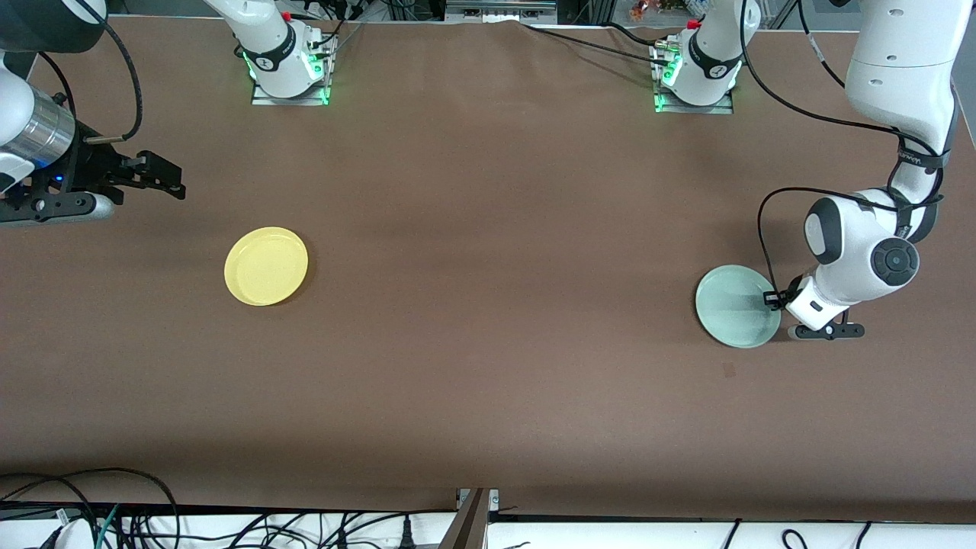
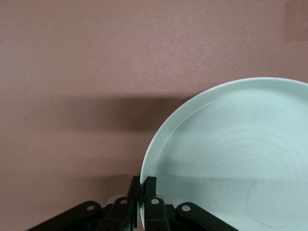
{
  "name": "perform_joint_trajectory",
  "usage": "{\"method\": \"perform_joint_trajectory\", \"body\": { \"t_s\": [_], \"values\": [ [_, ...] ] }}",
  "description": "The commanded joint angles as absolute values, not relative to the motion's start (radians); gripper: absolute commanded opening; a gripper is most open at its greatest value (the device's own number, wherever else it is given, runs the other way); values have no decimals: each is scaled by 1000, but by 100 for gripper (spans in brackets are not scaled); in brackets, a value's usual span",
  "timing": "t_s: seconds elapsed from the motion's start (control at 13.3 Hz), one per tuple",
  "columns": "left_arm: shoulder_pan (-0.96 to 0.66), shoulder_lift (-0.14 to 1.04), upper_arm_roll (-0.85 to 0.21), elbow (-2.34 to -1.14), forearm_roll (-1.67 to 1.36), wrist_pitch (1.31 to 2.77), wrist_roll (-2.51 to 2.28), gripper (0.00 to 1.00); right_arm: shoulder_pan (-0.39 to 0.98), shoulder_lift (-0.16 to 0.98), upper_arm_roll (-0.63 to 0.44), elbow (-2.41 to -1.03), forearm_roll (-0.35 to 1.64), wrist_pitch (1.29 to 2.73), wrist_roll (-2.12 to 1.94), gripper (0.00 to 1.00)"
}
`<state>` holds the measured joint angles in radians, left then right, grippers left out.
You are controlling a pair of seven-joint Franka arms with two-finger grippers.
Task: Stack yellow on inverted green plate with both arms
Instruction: 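Move the left gripper to the green plate rim and grasp it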
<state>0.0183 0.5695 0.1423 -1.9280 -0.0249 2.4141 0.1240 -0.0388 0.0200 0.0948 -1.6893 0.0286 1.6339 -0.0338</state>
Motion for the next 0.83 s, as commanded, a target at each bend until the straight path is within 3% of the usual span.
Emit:
{"method": "perform_joint_trajectory", "body": {
  "t_s": [0.0, 0.75],
  "values": [
    [14, 591, 147, -1849, -18, 2338, 137, 0, -49, 21, 103, -1678, 34, 1618, -21, 100],
    [-53, 563, 146, -1583, 104, 2130, 218, 0, -49, 21, 103, -1678, 35, 1618, -21, 100]
  ]
}}
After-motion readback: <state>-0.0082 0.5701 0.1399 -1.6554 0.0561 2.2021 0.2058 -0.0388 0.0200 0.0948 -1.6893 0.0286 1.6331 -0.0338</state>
